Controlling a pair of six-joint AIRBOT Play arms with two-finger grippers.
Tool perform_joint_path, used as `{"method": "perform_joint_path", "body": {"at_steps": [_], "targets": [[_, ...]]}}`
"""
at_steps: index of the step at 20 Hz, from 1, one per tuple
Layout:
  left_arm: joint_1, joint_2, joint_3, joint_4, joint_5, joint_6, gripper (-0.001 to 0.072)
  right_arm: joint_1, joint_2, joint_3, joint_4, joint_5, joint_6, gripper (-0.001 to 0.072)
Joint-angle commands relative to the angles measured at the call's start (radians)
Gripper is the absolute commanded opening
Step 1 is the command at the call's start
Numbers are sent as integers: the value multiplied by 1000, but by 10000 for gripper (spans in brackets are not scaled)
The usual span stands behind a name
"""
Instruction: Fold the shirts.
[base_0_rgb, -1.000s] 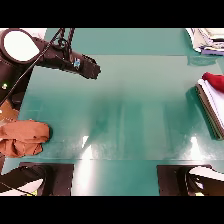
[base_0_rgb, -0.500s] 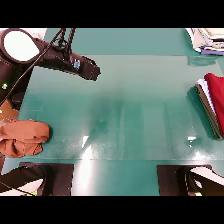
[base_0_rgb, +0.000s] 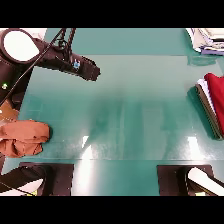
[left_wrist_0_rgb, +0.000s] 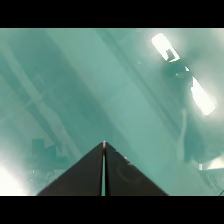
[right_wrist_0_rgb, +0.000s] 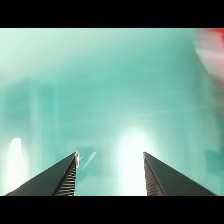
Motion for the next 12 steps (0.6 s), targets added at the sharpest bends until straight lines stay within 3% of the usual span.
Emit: {"method": "perform_joint_path", "body": {"at_steps": [1,4,5,6,7,12], "targets": [[0,0,0,0,29,0,25,320,0,0,40,-123,2,432],[0,0,0,0,79,0,25,512,0,0,39,-231,1,414],[0,0,0,0,96,-1,25,552,0,0,39,-248,-3,269],[0,0,0,0,111,0,26,585,0,0,39,-256,-17,54],[0,0,0,0,123,0,25,605,0,0,39,-258,-27,20],[0,0,0,0,183,0,25,623,0,0,40,-252,-29,20]]}}
